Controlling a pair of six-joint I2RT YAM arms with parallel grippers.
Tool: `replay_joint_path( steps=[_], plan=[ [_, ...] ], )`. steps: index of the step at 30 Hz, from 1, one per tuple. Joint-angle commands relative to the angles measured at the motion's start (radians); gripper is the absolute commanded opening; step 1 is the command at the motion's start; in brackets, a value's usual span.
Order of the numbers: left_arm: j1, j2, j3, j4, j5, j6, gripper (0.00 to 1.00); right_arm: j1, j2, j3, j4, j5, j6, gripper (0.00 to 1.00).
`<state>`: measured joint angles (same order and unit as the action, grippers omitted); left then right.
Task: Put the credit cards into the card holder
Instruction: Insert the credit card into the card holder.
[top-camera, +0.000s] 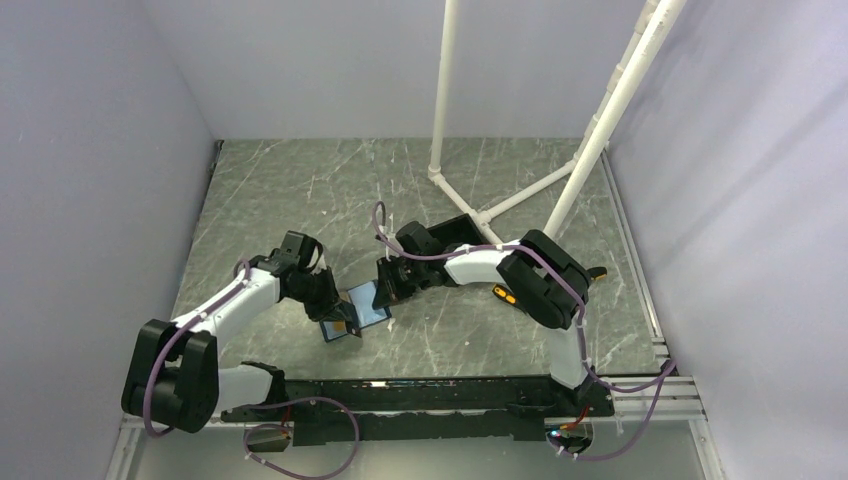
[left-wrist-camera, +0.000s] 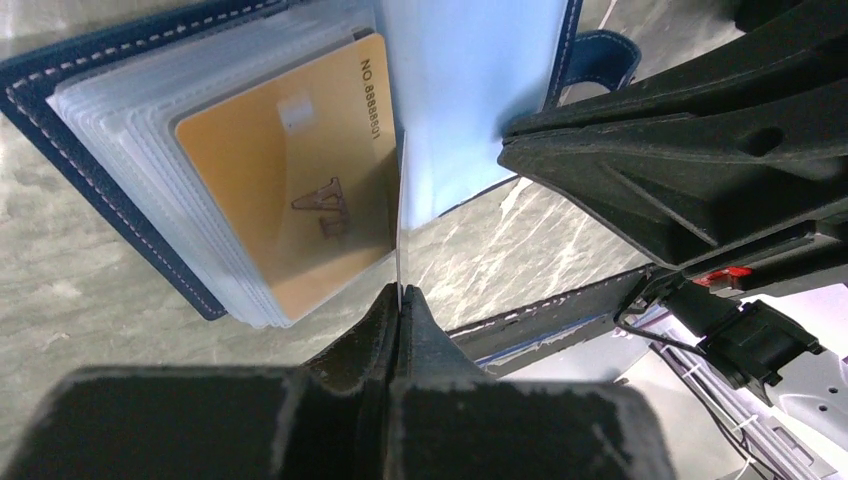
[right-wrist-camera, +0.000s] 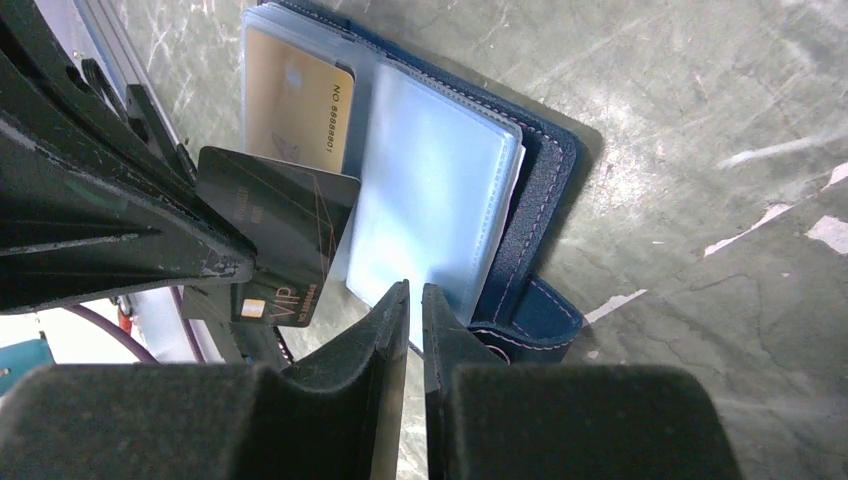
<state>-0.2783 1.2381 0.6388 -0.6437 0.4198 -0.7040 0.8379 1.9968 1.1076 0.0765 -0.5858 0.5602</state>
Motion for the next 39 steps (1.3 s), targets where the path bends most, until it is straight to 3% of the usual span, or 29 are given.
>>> replay_joint_path(
  steps=[1, 19, 39],
  plan=[
    [-0.002, -0.006, -0.008, 0.063, -0.020, -0.019, 0.00, -0.011, 0.006, -0.013, 0.029, 0.012, -0.023, 0.12],
    [-0.001, 0.067, -0.039, 0.131, -0.054, -0.008, 0.00, -0.011, 0.017, -0.018, 0.033, 0.016, -0.023, 0.11],
    [0.024, -0.028, -0.115, 0.285, 0.003, -0.024, 0.00, -0.011, 0.049, 0.003, 0.009, 0.029, -0.040, 0.10]
  ],
)
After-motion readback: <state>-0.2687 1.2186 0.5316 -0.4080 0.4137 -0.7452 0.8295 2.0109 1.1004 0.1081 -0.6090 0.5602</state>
